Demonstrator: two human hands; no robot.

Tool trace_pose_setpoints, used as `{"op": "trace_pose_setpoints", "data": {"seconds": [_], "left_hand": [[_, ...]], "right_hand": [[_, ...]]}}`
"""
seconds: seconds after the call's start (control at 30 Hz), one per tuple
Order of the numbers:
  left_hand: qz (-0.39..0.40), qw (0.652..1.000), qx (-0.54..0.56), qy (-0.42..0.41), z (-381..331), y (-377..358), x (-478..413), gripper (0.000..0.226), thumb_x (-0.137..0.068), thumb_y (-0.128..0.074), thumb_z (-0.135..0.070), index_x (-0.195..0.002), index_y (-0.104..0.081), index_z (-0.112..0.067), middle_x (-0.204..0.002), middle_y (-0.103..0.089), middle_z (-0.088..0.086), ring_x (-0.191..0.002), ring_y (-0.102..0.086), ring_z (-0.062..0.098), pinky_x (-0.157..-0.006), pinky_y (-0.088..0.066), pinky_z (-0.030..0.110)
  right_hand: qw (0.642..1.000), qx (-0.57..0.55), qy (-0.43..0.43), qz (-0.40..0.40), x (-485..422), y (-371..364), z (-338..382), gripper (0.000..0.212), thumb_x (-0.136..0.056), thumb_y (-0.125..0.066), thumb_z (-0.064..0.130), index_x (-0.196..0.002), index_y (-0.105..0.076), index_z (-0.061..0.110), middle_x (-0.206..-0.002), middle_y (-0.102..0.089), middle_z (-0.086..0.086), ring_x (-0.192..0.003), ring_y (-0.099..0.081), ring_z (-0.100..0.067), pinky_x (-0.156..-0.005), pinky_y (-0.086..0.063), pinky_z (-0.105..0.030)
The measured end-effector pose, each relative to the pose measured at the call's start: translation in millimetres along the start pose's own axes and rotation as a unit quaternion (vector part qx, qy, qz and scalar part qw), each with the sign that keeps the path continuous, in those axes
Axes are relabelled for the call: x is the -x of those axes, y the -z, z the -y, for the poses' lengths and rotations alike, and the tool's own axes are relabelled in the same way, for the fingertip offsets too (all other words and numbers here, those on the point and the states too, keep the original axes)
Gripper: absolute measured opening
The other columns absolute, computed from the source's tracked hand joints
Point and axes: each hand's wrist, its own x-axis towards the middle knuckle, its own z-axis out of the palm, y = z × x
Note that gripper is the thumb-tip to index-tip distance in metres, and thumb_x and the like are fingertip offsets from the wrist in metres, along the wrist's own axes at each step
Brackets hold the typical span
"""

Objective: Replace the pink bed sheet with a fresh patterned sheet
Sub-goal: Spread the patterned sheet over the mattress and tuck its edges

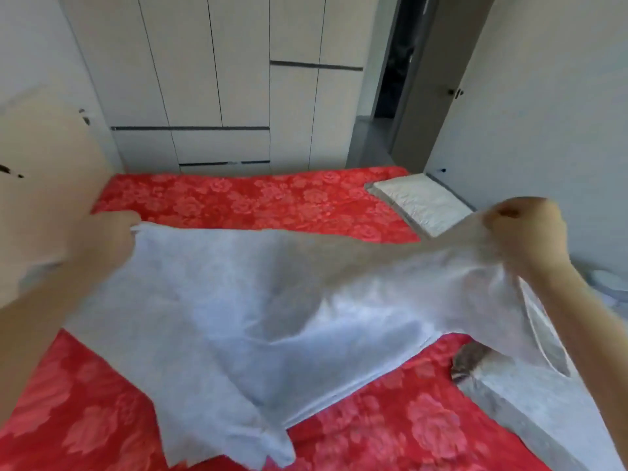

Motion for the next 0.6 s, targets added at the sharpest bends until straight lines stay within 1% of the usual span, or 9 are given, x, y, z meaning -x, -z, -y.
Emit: {"op": "trace_pose_setpoints", "data": {"seconds": [0.03,0.07,0.13,0.17,0.2,0.27,0.37,0.43,0.6], "left_hand": [[-0.007,1.000,0.003,0.010,-32,27,-5,0.015,-0.077,-0.046,-0.004,-0.076,-0.061,-0.009,-0.070,-0.060,0.020,-0.068,-0.058,0.038,-0.061,-0.044,0.038],[0.007,1.000,-0.002,0.028,-48,33,-11,0.014,-0.079,-0.049,0.002,-0.079,-0.060,-0.006,-0.074,-0.061,0.023,-0.071,-0.059,0.039,-0.063,-0.045,0.040],[0.008,0.999,-0.031,0.023,-69,39,-30,0.012,-0.084,-0.052,0.001,-0.088,-0.061,-0.005,-0.081,-0.062,0.023,-0.077,-0.059,0.039,-0.065,-0.043,0.039],[-0.002,0.999,-0.028,0.019,-71,37,-40,0.012,-0.085,-0.053,-0.001,-0.090,-0.063,-0.006,-0.081,-0.063,0.023,-0.077,-0.059,0.039,-0.064,-0.043,0.038],[-0.017,0.999,-0.029,0.014,-66,34,-48,0.013,-0.086,-0.054,-0.004,-0.091,-0.065,-0.008,-0.081,-0.063,0.022,-0.076,-0.059,0.039,-0.064,-0.045,0.039],[-0.029,0.999,-0.025,0.011,-56,27,-50,0.012,-0.090,-0.056,-0.012,-0.094,-0.066,-0.009,-0.083,-0.064,0.023,-0.077,-0.059,0.041,-0.066,-0.046,0.041],[-0.048,0.998,-0.031,-0.022,-44,16,-30,0.020,-0.086,-0.065,-0.018,-0.103,-0.067,-0.008,-0.090,-0.061,0.025,-0.085,-0.056,0.043,-0.076,-0.045,0.047],[-0.018,0.999,-0.041,-0.022,-38,2,0,0.033,-0.080,-0.071,-0.022,-0.110,-0.065,-0.010,-0.097,-0.060,0.025,-0.091,-0.054,0.044,-0.083,-0.042,0.050],[0.123,0.984,-0.025,0.129,-3,-51,106,0.037,-0.083,-0.067,-0.027,-0.115,-0.061,-0.010,-0.108,-0.062,0.022,-0.100,-0.057,0.045,-0.083,-0.047,0.049]], "right_hand": [[1.000,0.000,0.010,-0.010,-5,11,12,0.023,-0.079,-0.051,0.004,-0.057,-0.052,-0.001,-0.058,-0.044,-0.023,-0.058,-0.034,-0.037,-0.057,-0.038,-0.035],[1.000,0.001,0.014,-0.014,-9,18,21,0.024,-0.079,-0.050,0.002,-0.054,-0.049,0.002,-0.056,-0.037,-0.019,-0.062,-0.028,-0.025,-0.057,-0.035,-0.033],[0.999,-0.014,0.026,-0.023,-18,25,31,0.032,-0.078,-0.051,-0.001,-0.050,-0.046,0.013,-0.056,-0.030,-0.015,-0.070,-0.029,-0.016,-0.056,-0.030,-0.031],[0.999,-0.024,0.021,-0.023,-22,27,32,0.035,-0.079,-0.051,-0.001,-0.049,-0.047,0.017,-0.055,-0.033,-0.013,-0.069,-0.045,-0.012,-0.055,-0.029,-0.030],[0.999,-0.029,0.015,-0.020,-27,26,33,0.033,-0.080,-0.051,-0.001,-0.052,-0.052,0.016,-0.056,-0.040,-0.013,-0.061,-0.046,-0.025,-0.056,-0.030,-0.029],[0.999,-0.010,0.003,-0.031,-36,20,28,0.020,-0.082,-0.051,0.000,-0.073,-0.069,0.004,-0.074,-0.059,-0.022,-0.080,-0.060,-0.030,-0.065,-0.034,-0.027],[0.995,0.062,-0.073,-0.025,-39,-6,-4,0.022,-0.085,-0.050,0.001,-0.099,-0.064,-0.009,-0.103,-0.063,-0.030,-0.102,-0.058,-0.043,-0.079,-0.044,-0.038],[0.981,0.142,-0.132,0.033,-27,-28,-44,0.031,-0.088,-0.051,0.002,-0.116,-0.055,-0.011,-0.119,-0.057,-0.032,-0.114,-0.053,-0.044,-0.092,-0.044,-0.044],[0.902,0.330,-0.208,0.185,52,-88,-147,0.029,-0.089,-0.052,0.008,-0.115,-0.062,-0.001,-0.116,-0.062,-0.023,-0.109,-0.058,-0.038,-0.091,-0.049,-0.043]]}}
